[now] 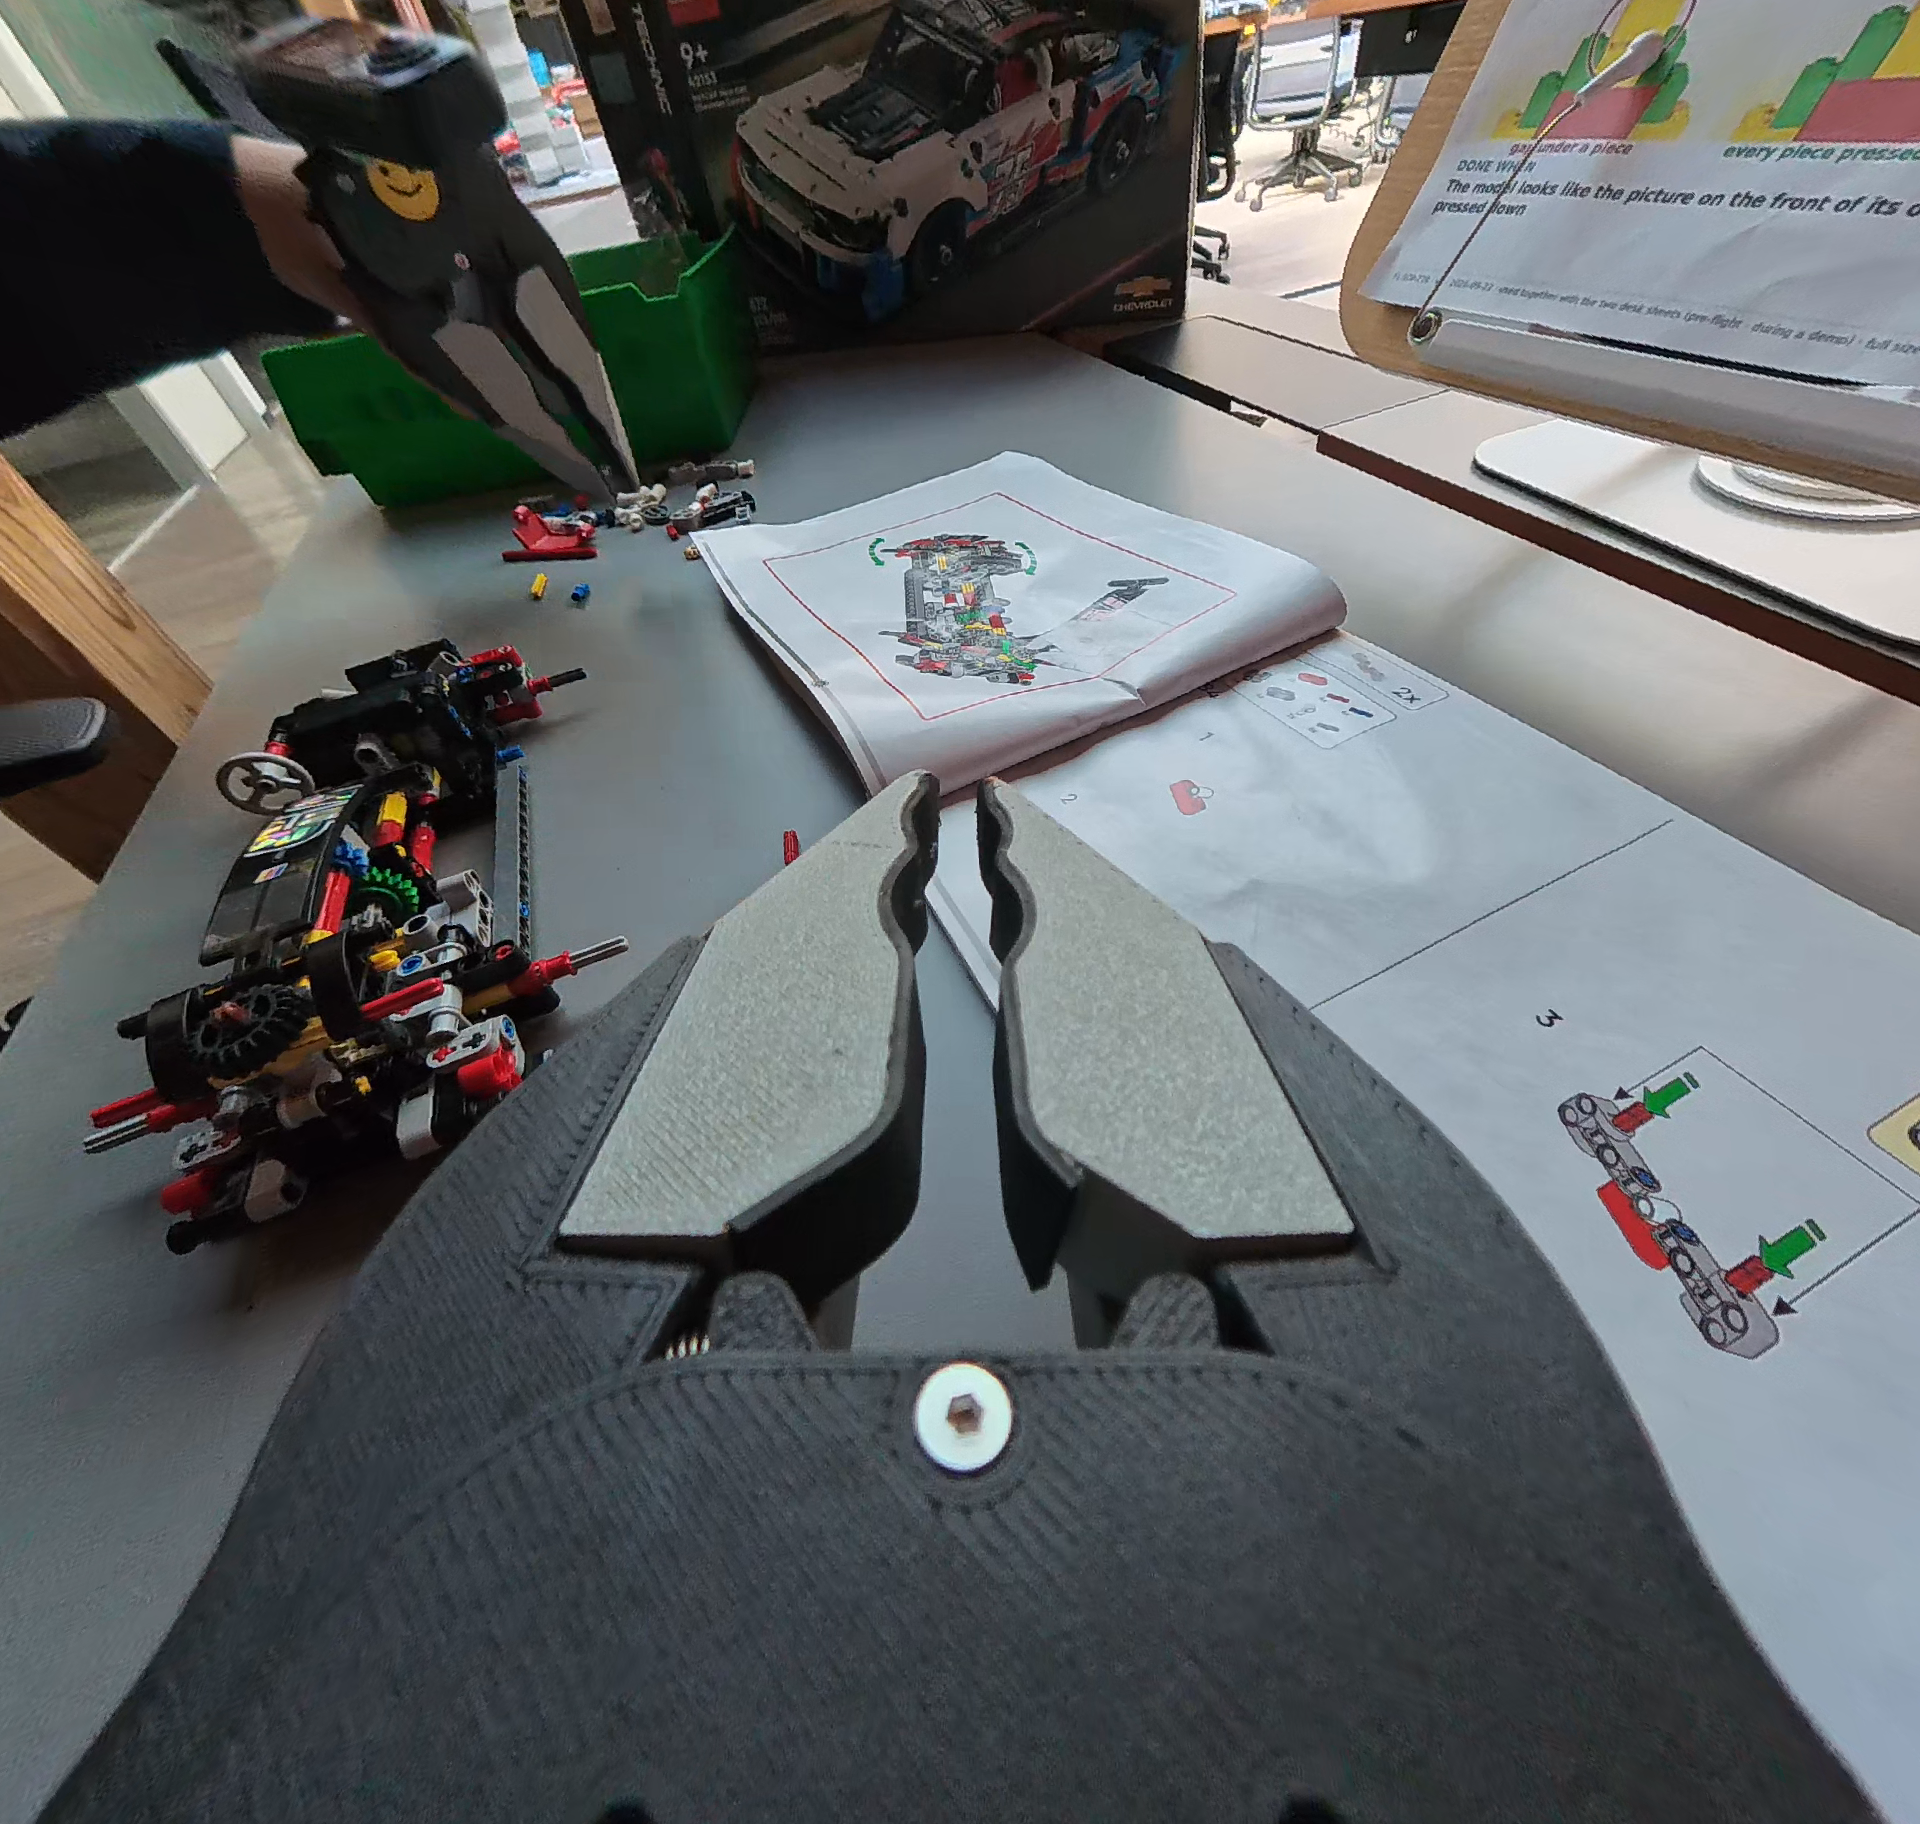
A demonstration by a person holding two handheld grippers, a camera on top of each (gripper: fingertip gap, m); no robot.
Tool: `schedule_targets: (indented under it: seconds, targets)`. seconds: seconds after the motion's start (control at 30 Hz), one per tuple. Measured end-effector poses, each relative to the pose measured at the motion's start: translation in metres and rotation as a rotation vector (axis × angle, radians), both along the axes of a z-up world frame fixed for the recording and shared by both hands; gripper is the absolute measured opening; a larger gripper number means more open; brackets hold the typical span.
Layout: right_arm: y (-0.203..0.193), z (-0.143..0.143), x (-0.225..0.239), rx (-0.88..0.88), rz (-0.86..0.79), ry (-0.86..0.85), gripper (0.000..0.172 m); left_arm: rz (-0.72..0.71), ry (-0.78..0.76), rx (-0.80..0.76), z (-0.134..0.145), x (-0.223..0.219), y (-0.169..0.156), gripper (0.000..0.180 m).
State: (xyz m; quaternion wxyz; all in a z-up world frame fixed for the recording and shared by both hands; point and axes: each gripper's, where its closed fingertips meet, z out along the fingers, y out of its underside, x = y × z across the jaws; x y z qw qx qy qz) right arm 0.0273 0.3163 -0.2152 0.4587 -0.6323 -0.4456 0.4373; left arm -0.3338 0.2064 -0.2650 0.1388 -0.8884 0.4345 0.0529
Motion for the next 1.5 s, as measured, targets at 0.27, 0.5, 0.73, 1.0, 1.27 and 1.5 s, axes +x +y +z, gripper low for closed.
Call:
schedule_targets:
  seconds: [0.27,0.5,0.73,1.0,1.27,1.5]
  targets:
    - [0.000,0.000,0.001,-0.005,0.000,0.002,0.004,-0.059,0.001,-0.043,-0.018,-0.001,0.010,0.014]
    - [-0.001,0.000,0.000,-0.013,0.011,0.000,0.004,-0.067,0.025,-0.061,-0.026,-0.008,0.016,0.014]
    - [-0.001,0.000,0.000,-0.019,0.012,0.003,0.004,-0.046,-0.016,-0.086,-0.029,-0.013,0.016,0.001]
    - [-0.001,-0.001,0.000,-0.020,0.012,0.001,0.004,-0.067,-0.052,-0.073,-0.023,-0.007,0.010,0.000]
    - [-0.002,-0.002,-0.002,-0.015,0.018,-0.011,0.004,-0.371,-0.216,0.108,0.026,0.125,0.022,0.000]
    - [-0.004,-0.002,-0.001,0.005,0.014,-0.017,0.003,-0.640,-0.227,0.123,0.010,0.263,0.031,0.000]
